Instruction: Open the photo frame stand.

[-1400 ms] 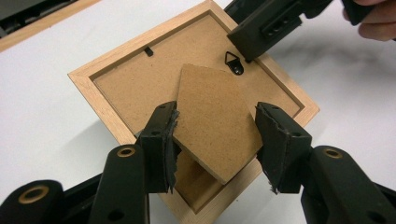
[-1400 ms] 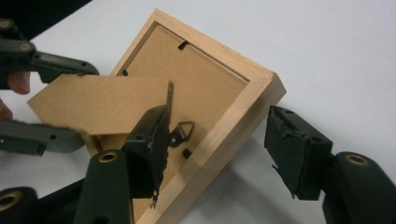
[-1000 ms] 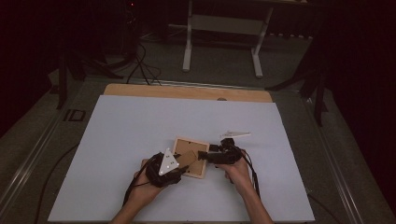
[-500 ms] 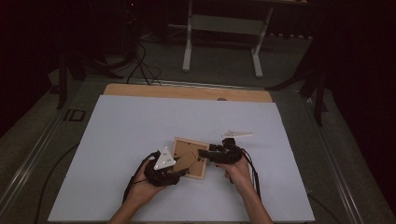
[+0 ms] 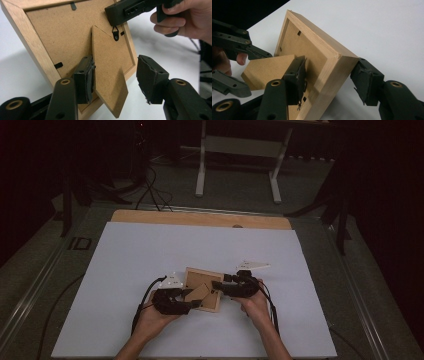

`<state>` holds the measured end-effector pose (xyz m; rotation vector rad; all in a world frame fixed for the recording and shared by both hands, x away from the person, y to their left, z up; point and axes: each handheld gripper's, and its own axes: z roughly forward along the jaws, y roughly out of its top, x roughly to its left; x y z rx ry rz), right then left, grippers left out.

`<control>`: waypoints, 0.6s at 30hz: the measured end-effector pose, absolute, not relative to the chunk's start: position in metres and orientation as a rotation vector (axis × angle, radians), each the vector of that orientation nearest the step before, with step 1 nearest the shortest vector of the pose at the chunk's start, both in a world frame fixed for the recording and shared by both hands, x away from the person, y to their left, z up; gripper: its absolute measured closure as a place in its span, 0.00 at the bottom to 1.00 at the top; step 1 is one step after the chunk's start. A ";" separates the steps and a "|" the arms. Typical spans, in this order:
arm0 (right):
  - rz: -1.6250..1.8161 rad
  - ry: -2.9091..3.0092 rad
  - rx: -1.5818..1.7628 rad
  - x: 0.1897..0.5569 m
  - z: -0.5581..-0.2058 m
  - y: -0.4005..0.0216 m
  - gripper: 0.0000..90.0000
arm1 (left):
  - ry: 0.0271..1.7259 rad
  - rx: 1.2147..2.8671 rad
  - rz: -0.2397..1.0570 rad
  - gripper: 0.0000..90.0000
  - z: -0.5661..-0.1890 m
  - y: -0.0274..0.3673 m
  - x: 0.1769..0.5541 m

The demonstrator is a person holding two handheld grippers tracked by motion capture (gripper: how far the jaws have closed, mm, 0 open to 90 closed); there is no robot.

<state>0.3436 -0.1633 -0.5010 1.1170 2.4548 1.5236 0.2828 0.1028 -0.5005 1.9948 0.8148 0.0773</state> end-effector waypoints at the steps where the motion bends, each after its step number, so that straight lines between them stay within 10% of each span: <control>1: 1.521 2.455 1.111 0.343 -0.501 -0.163 0.51 | 0.824 1.991 0.064 0.55 -0.501 0.103 0.284; 18: 1.501 2.449 1.029 0.336 -0.493 -0.165 0.55 | 0.840 2.045 0.078 0.76 -0.498 0.104 0.286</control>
